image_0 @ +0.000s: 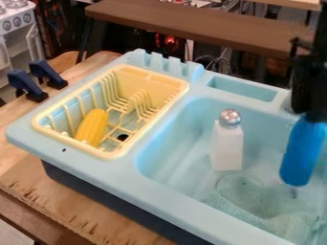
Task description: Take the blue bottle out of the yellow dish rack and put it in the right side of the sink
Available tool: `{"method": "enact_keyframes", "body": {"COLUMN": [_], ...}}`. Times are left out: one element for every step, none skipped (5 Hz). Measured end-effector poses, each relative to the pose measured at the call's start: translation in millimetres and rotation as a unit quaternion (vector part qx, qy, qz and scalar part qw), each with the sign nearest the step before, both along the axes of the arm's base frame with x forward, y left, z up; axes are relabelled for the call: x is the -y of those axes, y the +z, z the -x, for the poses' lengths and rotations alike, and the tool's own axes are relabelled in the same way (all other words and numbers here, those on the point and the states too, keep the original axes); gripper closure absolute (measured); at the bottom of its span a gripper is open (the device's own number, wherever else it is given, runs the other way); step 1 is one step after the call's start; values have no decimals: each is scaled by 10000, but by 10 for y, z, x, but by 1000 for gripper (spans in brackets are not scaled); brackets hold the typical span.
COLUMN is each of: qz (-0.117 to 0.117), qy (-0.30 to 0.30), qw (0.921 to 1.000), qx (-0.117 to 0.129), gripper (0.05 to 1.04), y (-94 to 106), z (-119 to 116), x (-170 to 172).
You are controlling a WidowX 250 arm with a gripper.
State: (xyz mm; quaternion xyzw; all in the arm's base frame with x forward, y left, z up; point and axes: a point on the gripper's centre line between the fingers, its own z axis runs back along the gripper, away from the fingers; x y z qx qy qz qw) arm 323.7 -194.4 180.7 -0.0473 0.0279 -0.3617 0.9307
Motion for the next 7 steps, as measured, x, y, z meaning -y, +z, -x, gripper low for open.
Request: {"method": "enact_keyframes", "body": {"qz": [-109,-243,-249,-107,-108,89,296], "qy": [-101,-163,-150,-177,-154,-95,-24], "qw": [9998,9996,9995,9995,9997,9991,9966], "qx": [116,40,127,244,182,406,767], "gripper": [725,725,725,681,368,100,76], "y": [-34,-137,-136,-153,-237,-88,189], "z": [-21,-4,-7,-2,16,38,74], "x": [23,87,127,132,113,54,26]}}
